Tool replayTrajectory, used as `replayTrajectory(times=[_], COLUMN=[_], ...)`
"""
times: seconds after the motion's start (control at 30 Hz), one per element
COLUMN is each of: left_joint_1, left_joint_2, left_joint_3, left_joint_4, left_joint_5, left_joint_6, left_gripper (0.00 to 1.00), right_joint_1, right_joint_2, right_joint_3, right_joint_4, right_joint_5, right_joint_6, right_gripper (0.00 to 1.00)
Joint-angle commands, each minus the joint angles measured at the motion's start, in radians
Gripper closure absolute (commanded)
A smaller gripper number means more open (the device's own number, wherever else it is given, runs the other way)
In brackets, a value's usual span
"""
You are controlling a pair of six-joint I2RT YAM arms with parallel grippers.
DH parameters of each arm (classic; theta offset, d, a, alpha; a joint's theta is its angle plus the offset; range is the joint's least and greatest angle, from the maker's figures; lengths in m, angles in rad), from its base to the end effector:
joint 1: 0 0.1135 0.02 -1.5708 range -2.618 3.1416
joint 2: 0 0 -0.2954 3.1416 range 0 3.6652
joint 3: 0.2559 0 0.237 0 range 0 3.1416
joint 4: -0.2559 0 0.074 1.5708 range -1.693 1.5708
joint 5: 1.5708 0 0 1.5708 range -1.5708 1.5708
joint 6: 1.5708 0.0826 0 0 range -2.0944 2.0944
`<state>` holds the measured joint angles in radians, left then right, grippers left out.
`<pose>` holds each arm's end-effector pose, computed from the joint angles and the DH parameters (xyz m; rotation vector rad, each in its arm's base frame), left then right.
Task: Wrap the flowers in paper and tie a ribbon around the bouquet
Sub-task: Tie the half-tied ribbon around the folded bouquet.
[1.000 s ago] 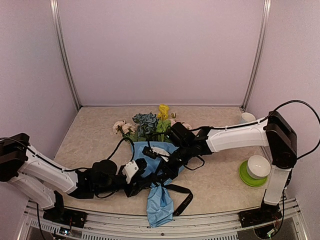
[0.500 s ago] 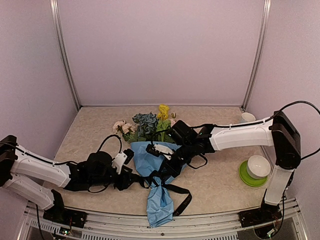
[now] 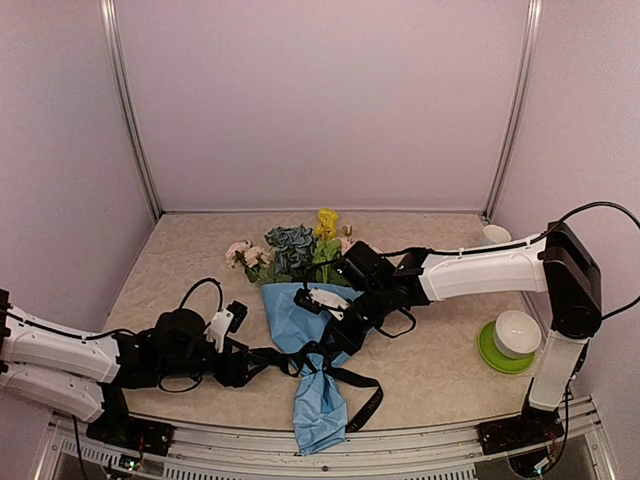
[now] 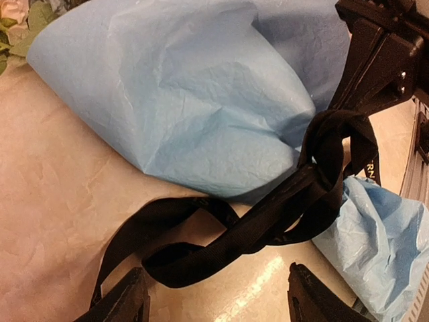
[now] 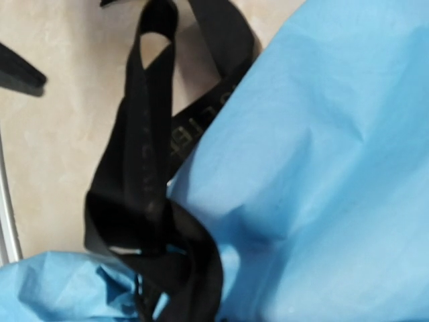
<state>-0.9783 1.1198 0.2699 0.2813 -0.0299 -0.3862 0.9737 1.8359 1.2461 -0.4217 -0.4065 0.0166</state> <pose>0.1247 -0.1808 0.1624 0.6355 2.1462 -0.7470 0.1984 0.3498 0.1939 -1.3908 2.3326 0.8616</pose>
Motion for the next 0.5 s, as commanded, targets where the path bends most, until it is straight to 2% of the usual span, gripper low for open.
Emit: replayTrajectory(times=[0.0, 0.07, 0.23, 0.33, 0.47], left_joint_1=[0.016, 0.043, 0.085, 0.086, 0.088], left_joint_2=[0.06, 0.114, 0.207, 0.22, 0.257], left_joint_3=[0.004, 0.015, 0.007, 0.006, 0.028], left_joint_4=[-0.025, -0.021, 0.123, 0.162, 0.142], left_joint_5=[0.045, 0.036, 0.183, 0.184, 0.161], left_joint_6=[-0.019, -0.052, -0.082, -0.069, -0.015], left_gripper=[0.32, 0.35, 0.44, 0.49, 0.49], right_joint_1=[-0.011, -0.012, -0.015, -0.016, -0.02], right_joint_2=[-0.041, -0.04, -0.036, -0.042, -0.047], right_joint_3=[-0.011, -0.014, -0.019, -0.03, -0.033], right_joint_4=[-0.008, -0.004, 0.002, 0.009, 0.014], right_joint_5=[0.006, 0.003, -0.004, -0.005, -0.013], right_joint_6=[-0.001, -0.001, -0.001, 0.001, -0.001], right_gripper=[1.0, 1.0, 1.0, 1.0, 1.0])
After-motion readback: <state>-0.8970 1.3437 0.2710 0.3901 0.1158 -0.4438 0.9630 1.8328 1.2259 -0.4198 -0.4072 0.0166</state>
